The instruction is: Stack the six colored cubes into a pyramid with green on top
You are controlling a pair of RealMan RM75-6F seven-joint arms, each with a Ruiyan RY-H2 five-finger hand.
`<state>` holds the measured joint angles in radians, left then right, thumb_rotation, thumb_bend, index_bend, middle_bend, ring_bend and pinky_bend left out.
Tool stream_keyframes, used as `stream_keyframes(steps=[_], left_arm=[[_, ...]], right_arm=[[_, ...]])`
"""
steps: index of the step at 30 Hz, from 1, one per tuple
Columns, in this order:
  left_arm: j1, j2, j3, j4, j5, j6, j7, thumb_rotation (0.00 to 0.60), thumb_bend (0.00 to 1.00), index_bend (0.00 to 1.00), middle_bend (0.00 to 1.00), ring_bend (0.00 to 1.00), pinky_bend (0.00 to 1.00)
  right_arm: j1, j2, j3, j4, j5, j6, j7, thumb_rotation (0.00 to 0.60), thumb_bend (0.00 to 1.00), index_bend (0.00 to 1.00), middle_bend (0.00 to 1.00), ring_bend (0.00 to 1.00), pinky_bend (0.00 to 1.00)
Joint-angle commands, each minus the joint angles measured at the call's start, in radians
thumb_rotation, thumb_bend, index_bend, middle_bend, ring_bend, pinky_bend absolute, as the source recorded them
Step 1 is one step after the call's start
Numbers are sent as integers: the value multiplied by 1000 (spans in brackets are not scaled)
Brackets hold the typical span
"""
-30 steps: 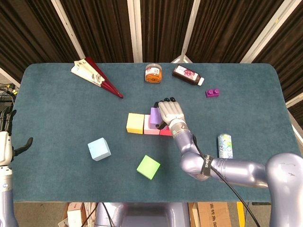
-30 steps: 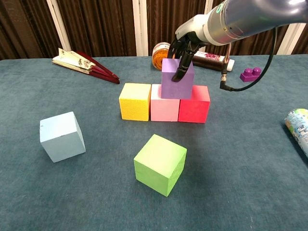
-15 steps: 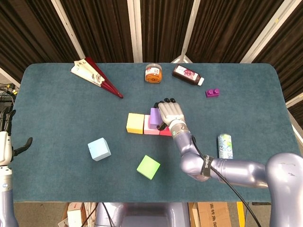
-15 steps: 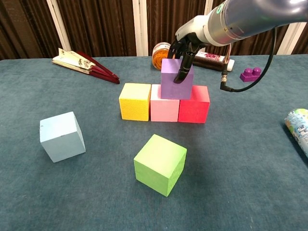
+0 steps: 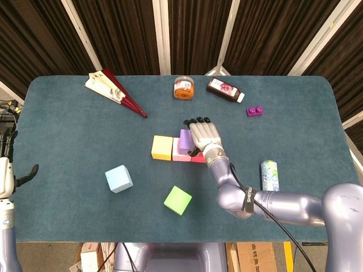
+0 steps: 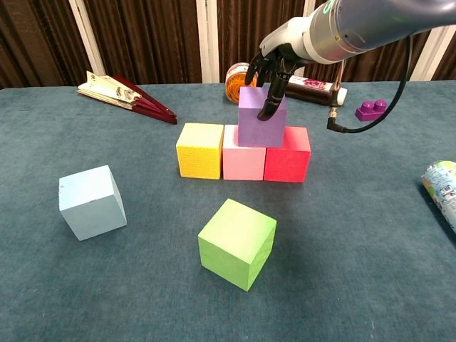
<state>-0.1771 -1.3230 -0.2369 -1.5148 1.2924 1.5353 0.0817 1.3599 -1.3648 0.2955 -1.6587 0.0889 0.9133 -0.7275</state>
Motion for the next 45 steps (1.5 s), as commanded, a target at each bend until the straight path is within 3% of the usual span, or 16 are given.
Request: stream_keyframes(steps=[1,8,15,19,25,30,35,45], left_arm=[[-1,0,0,3,3,-2,-5,600,307,66,0,0,0],[-6,-1,7,22,28,-2,-35,600,299,60,0,0,0],[-10,15,25,22,51,-26,-66,600,299,60,0,0,0],[-12,32,38,16,69,-41,-84,600,299,60,0,0,0],[-21,50,59,19,103,-63,-111,600,300,60,0,0,0],[-31,65,79,19,132,-85,-123,600,299,60,0,0,0],[-43,101,97,7,178,-93,-110,600,299,59,0,0,0],[-98,257,124,-118,254,-178,-59,600,299,55,0,0,0]], right_arm=[[-1,14,-3,-22,3,-1,-4,600,272,116,110,11,0],[-31,96,-5,-152,-22,19,18,600,272,66,60,0,0],[-196,215,-26,-379,-284,222,161,600,272,63,59,0,0],[-348,288,-101,-491,-468,361,248,600,273,62,59,0,0],[-554,337,-233,-555,-705,479,359,600,272,63,59,0,0],[-725,298,-331,-503,-929,585,470,600,272,63,59,0,0],[-866,211,-403,-358,-1133,671,570,600,272,63,59,0,0],[-1015,97,-438,-151,-1289,740,635,600,272,63,59,0,0]])
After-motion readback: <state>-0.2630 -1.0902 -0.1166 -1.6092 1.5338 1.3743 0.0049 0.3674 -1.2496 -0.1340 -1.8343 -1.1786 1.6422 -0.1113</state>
